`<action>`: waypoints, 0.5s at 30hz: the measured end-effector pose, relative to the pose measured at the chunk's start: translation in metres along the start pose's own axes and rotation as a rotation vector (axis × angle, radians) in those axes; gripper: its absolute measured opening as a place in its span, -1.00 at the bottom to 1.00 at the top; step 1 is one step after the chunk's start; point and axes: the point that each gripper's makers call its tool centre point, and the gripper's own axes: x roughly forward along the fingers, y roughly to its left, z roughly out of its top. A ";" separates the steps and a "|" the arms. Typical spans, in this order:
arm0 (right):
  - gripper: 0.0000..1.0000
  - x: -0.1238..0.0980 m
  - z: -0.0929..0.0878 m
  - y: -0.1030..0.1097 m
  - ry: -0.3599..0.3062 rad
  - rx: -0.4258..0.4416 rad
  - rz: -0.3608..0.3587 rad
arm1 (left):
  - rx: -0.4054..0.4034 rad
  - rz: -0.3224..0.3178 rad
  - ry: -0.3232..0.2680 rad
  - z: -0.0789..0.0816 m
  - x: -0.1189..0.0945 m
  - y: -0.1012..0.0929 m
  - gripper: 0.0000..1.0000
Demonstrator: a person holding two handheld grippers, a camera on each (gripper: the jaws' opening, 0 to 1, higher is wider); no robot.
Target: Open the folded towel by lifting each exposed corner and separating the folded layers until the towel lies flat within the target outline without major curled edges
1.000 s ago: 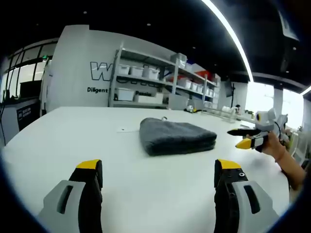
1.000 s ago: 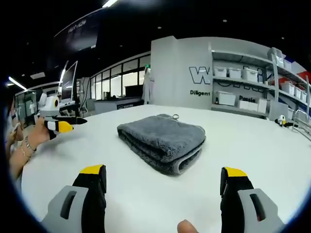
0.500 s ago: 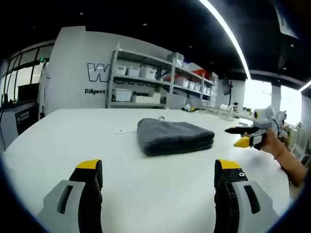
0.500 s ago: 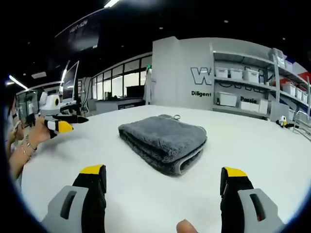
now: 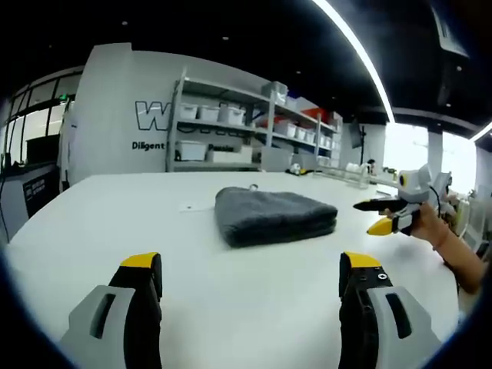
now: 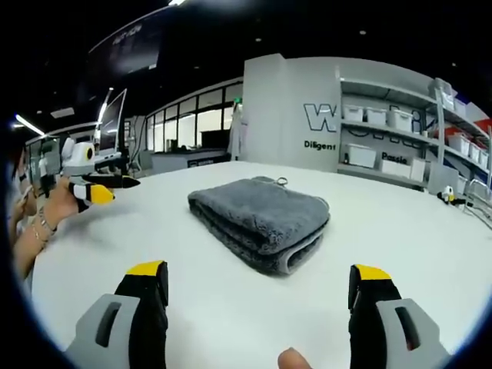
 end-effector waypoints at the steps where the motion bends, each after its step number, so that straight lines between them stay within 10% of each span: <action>1: 0.99 0.000 0.002 0.002 -0.004 -0.009 0.001 | 0.001 0.000 -0.001 0.000 0.000 0.000 0.88; 15: 0.98 0.000 0.020 0.025 -0.045 -0.074 0.047 | 0.025 -0.003 0.025 -0.003 0.001 -0.003 0.88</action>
